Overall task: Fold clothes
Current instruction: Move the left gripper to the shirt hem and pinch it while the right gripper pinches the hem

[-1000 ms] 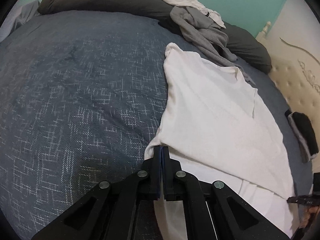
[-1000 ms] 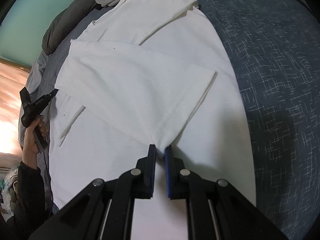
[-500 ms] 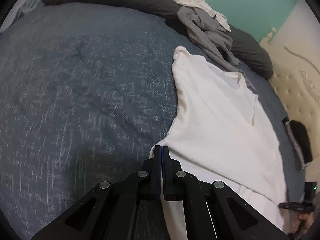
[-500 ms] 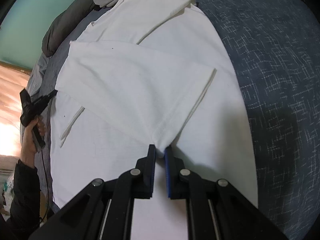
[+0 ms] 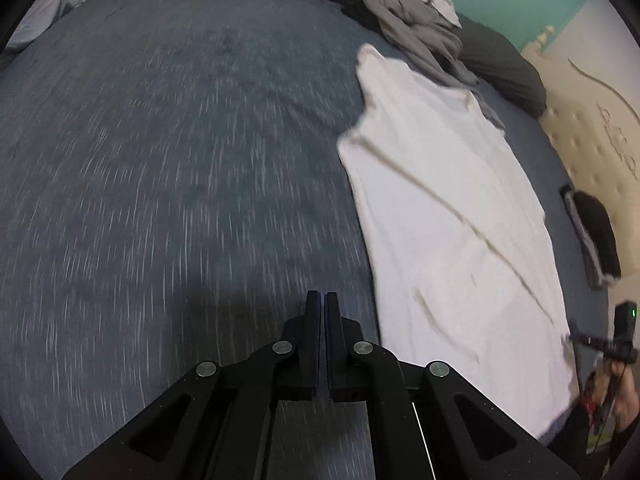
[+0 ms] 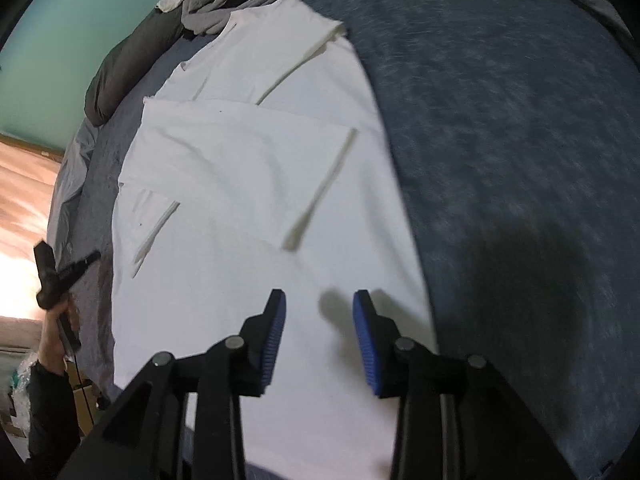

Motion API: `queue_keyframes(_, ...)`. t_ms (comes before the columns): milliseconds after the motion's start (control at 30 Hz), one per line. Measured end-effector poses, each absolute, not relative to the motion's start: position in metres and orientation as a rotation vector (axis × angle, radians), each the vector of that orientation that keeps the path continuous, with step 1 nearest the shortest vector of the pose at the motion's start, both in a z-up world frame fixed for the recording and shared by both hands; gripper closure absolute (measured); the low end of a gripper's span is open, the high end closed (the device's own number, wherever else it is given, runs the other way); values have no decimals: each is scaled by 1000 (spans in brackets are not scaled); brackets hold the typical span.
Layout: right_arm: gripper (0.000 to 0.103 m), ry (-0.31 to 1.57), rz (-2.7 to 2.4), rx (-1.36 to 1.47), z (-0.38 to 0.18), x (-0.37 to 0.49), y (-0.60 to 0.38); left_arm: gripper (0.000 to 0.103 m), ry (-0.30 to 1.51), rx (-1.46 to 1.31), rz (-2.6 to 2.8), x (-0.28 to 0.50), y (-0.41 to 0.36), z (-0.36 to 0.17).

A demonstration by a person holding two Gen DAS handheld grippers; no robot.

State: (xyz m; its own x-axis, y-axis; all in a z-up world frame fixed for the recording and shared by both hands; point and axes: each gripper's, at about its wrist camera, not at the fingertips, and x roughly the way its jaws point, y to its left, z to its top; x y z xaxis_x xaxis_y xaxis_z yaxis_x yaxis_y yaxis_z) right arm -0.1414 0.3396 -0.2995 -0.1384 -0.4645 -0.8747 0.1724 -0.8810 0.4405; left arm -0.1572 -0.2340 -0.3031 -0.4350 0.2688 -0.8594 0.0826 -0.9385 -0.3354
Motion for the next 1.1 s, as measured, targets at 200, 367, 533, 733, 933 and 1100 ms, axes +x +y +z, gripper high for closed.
queue_keyframes(200, 58, -291, -2064, 1740, -285, -108, 363, 101, -442, -1614, 2452, -100, -204, -285)
queue_keyframes(367, 56, -259, -2053, 1756, -284, -90, 378, 95, -418, -1657, 2383, -60, -180, -286)
queue_keyframes(533, 55, -222, -2046, 1770, -285, -76, 392, 83, -396, -1729, 2305, -27, -163, -296)
queue_keyframes(733, 55, -227, -2029, 1772, -282, -70, 399, 70, -427, -1754, 2271, -6, -158, -299)
queue_keyframes(933, 54, -196, -1998, 1821, -294, -63, 396, 68, -469, -1796, 2216, 2, -152, -314)
queue_keyframes(1100, 54, -176, -1991, 1834, -298, -58, 394, 68, -404, -1840, 2250, 4, -151, -323)
